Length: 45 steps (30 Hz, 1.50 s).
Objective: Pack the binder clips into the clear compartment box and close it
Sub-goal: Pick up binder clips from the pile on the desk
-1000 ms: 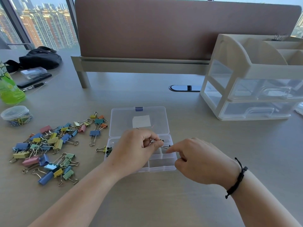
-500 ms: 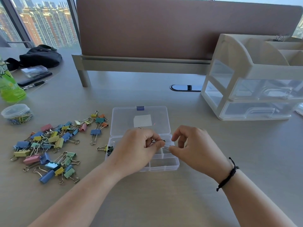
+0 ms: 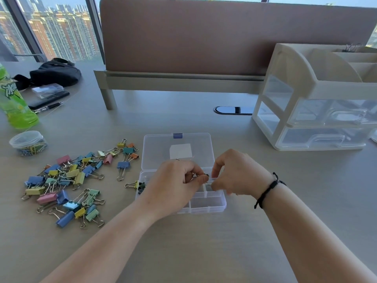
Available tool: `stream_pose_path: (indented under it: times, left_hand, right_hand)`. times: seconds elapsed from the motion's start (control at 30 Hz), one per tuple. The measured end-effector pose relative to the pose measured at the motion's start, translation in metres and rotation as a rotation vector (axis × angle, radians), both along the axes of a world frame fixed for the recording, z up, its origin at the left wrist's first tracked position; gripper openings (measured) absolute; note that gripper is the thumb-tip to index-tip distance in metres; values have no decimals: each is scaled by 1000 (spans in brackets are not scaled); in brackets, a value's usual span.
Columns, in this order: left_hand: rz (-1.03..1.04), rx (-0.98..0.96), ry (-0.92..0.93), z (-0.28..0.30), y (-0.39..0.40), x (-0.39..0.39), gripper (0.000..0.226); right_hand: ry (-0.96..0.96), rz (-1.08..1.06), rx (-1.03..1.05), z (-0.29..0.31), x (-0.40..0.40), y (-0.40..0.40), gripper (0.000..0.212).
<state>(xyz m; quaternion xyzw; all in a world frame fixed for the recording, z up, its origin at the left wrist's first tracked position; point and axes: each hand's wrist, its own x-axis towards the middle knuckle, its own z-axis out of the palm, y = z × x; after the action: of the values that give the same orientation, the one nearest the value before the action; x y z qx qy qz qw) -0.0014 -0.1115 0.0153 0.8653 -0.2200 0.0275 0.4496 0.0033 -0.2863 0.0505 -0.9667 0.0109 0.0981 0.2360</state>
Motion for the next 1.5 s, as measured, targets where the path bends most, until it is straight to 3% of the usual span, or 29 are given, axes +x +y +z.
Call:
stream_pose_path:
  times: [0.2, 0.43, 0.7, 1.07, 1.13, 1.27, 1.37, 1.5]
  left_hand:
    - [0, 10, 0, 0, 0, 0, 11]
    - [1, 18, -5, -1, 0, 1, 10]
    - [8, 25, -12, -1, 1, 1, 9]
    - [6, -18, 13, -5, 2, 2, 12]
    - [11, -20, 0, -5, 3, 2, 11]
    - [10, -36, 3, -5, 1, 2, 11]
    - [10, -63, 4, -4, 1, 1, 11]
    - [26, -90, 15, -3, 2, 2, 10]
  right_hand:
    - [27, 113, -196, 5, 8, 9, 23]
    - [207, 195, -206, 16, 18, 11, 28]
    - [240, 203, -260, 11, 28, 19, 9]
    - [283, 164, 93, 23, 15, -8, 15]
    - [202, 141, 178, 23, 10, -17, 12]
    - [-137, 73, 359, 17, -1, -24, 5]
    - [-142, 135, 546, 8, -10, -18, 8]
    - [-197, 167, 554, -2, -13, -11, 11]
